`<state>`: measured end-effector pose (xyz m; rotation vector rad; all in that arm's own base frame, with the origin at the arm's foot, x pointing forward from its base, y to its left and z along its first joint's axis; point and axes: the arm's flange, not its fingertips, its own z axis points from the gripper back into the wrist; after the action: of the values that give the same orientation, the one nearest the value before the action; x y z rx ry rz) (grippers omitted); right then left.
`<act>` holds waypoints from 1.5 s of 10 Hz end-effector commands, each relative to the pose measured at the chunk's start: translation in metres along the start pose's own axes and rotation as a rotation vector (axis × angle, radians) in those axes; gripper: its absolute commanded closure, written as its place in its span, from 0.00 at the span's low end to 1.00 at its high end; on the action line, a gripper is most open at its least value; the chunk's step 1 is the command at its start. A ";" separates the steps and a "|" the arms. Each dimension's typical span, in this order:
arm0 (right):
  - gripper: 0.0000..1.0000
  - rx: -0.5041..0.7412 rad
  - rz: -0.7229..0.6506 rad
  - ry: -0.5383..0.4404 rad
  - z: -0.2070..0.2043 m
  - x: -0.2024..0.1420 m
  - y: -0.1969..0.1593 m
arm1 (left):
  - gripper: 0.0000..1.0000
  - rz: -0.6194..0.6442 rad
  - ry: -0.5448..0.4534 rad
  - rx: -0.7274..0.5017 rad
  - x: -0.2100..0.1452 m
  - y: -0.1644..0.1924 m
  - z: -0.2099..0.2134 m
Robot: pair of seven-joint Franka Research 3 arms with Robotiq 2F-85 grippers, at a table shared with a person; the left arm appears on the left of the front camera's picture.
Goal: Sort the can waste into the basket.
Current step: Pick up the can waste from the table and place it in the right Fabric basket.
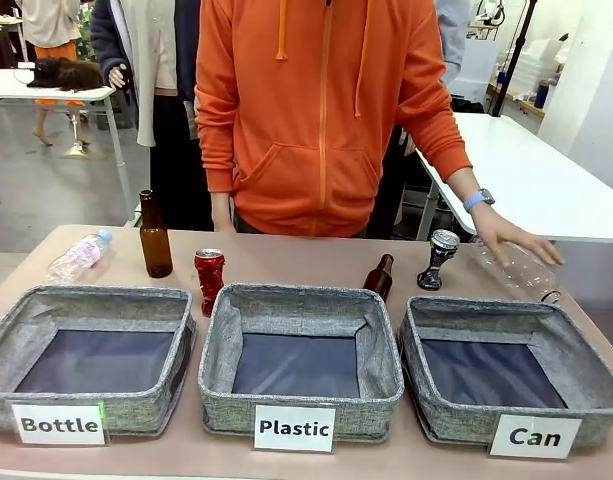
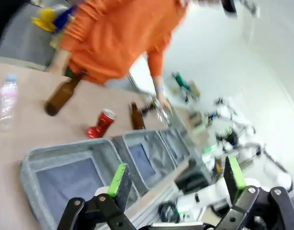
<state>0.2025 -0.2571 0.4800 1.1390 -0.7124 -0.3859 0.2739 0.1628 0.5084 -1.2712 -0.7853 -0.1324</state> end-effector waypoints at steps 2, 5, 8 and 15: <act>0.00 0.015 0.028 -0.008 0.000 0.002 0.001 | 0.00 -0.133 0.226 -0.060 0.024 -0.006 -0.093; 0.00 0.015 0.028 -0.008 0.000 0.002 0.001 | 0.00 -0.249 0.271 0.094 0.032 -0.002 -0.183; 0.00 0.015 0.028 -0.008 0.000 0.002 0.001 | 0.00 -0.500 0.404 0.176 0.013 0.009 -0.220; 0.00 0.015 0.028 -0.008 0.000 0.002 0.001 | 0.00 -0.591 0.384 0.209 0.007 0.013 -0.238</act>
<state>0.2020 -0.2561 0.4800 1.1339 -0.7073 -0.3842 0.3917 -0.0356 0.4897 -0.7861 -0.7330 -0.7148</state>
